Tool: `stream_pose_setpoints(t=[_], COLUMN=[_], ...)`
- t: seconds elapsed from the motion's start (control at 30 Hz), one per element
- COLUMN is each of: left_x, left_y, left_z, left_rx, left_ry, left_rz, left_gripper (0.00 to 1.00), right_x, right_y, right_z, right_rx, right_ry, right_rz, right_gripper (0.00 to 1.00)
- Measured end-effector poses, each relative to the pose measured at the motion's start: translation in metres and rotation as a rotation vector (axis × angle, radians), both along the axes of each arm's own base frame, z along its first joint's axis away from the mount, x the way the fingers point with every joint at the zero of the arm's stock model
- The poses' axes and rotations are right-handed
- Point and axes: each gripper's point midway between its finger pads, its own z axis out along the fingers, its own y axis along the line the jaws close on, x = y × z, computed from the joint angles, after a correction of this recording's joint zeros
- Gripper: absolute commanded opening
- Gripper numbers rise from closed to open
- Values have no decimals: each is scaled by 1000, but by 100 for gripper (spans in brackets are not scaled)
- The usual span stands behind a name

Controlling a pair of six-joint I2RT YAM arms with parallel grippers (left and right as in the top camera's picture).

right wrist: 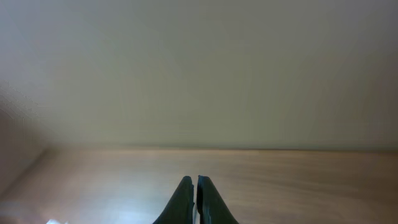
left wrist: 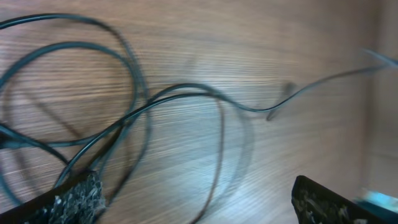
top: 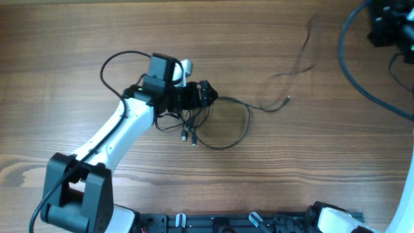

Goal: Untangle cables

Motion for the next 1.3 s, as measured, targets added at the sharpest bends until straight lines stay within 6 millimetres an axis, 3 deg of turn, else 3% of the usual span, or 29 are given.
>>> stream_pose_setpoints(t=[0.1,0.2,0.23,0.27,0.43,0.53,0.63,0.73,0.8,0.87,0.97,1.1,1.2,1.3], left_x=[0,-2,-4,-5,0,11,16,13,13,12,11,8,6,6], left_y=[6,13,16,19,36,76,102,103,102,101,101,101,101,101], left_z=[-28,-48,-55,-59,-61,-54,-47,-47,-46,-46,-46,-47,-48,-47], left_rx=[107,155,177,196,218,217,179,156,151,146,147,147,149,149], left_ry=[32,78,98,107,114,132,157,179,183,186,190,205,213,213], left_rz=[29,44,49,56,103,213,292,300,298,295,296,296,295,295], left_gripper=[98,95,92,91,90,91,91,92,92,92,92,92,92,92], right_x=[-12,-26,-34,-38,-45,-37,-26,-27,-25,-38,-38,-24,-26,-16], right_y=[-48,-88,-101,-100,-30,6,33,55,63,74,80,93,128,162], right_z=[13,12,2,-10,-112,-172,-225,-290,-323,-363,-390,-415,-429,-424], right_rx=[-1,-11,-3,7,104,144,162,209,253,321,352,348,323,308], right_ry=[-20,-6,39,90,526,755,921,1083,1104,1148,1093,972,952,905], right_rz=[-284,-460,-511,-508,-161,17,129,202,240,277,297,294,321,350], right_gripper=[5,17,25,29,47,52,55,55,56,57,57,56,56,56])
